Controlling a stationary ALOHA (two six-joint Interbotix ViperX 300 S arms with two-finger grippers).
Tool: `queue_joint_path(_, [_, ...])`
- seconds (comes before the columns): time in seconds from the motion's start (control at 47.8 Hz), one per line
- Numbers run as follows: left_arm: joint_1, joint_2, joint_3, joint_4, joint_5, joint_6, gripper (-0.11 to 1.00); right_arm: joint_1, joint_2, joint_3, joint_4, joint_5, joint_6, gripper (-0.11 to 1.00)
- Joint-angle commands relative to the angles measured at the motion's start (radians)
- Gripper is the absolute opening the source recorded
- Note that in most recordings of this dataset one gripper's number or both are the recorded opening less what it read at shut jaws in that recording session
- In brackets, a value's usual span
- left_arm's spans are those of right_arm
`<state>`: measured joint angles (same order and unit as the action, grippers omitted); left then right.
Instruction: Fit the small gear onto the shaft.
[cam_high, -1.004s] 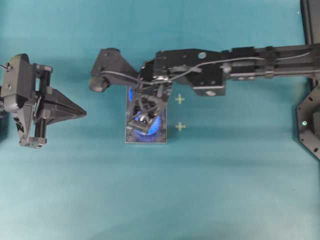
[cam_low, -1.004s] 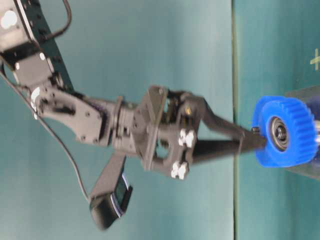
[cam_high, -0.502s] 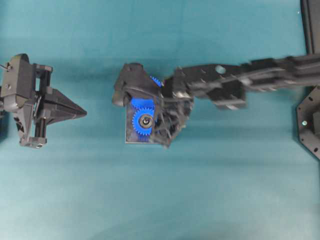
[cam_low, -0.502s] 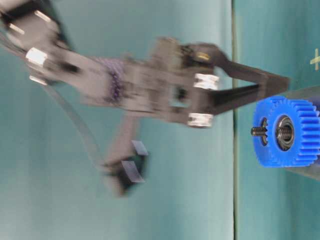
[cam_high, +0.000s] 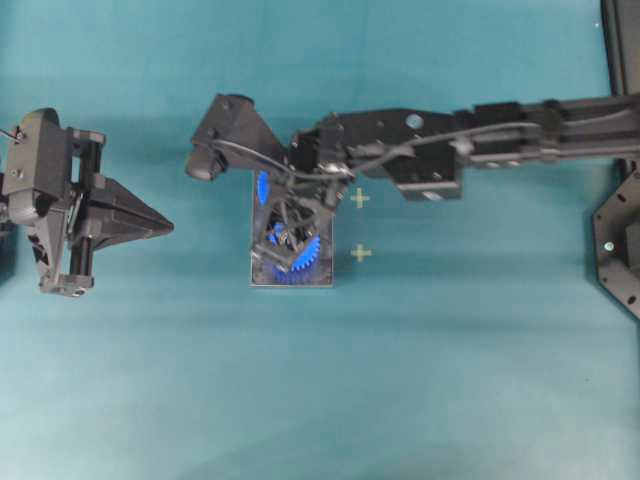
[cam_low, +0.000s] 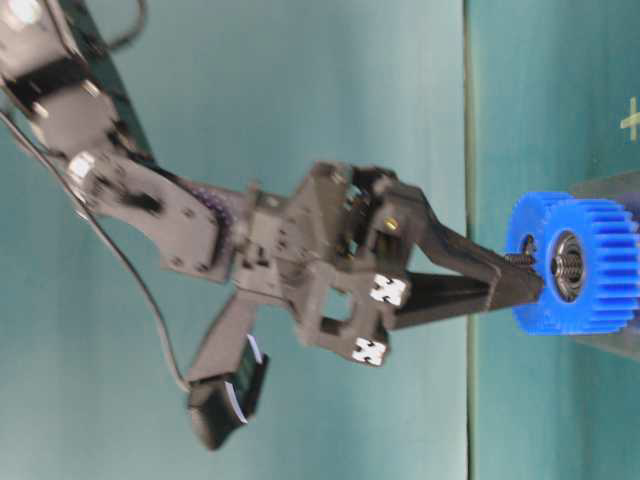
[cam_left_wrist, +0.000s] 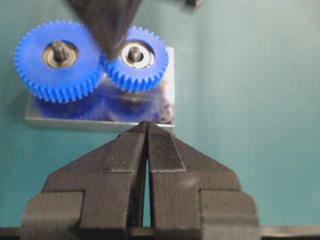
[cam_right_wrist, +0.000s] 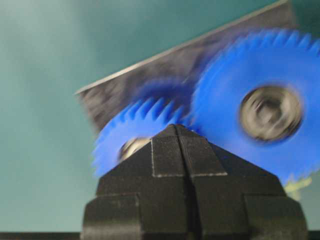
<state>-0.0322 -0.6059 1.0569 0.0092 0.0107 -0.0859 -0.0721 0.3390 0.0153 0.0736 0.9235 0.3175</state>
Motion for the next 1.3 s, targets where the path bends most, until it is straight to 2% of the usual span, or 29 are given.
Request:
queue_joint_path(0.0, [-0.002,-0.002,-0.011,0.003,-0.009,0.000,0.00,-0.008,-0.014,-0.021,-0.002,0.011,-0.015,-0.02])
queue_joint_path(0.293, [-0.002,-0.002,0.002,0.003,-0.018,0.000,0.00,0.020,-0.063,0.051,0.006,0.078,-0.005,-0.02])
queue_joint_path(0.439, [-0.002,-0.002,0.008,0.003,-0.043,0.000,0.00,0.064,-0.101,0.094,0.051,0.097,0.002,-0.02])
queue_joint_path(0.564, [0.000,-0.002,0.011,0.003,-0.051,0.000,0.00,0.094,-0.133,0.104,0.054,0.095,0.032,-0.02])
queue_joint_path(0.648, [-0.002,0.000,0.009,0.003,-0.051,0.000,0.00,0.092,-0.149,0.095,0.051,0.087,0.037,-0.02])
queue_joint_path(0.878, [-0.002,0.000,0.005,0.003,-0.051,0.000,0.00,0.041,-0.120,0.018,0.003,0.048,0.026,-0.02])
queue_joint_path(1.129, [-0.002,0.000,0.003,0.002,-0.051,-0.002,0.00,0.009,-0.031,-0.055,0.002,0.029,-0.028,-0.02])
queue_joint_path(1.275, [-0.002,0.000,0.003,0.003,-0.051,-0.002,0.00,-0.006,-0.011,-0.048,0.000,0.037,-0.031,-0.02])
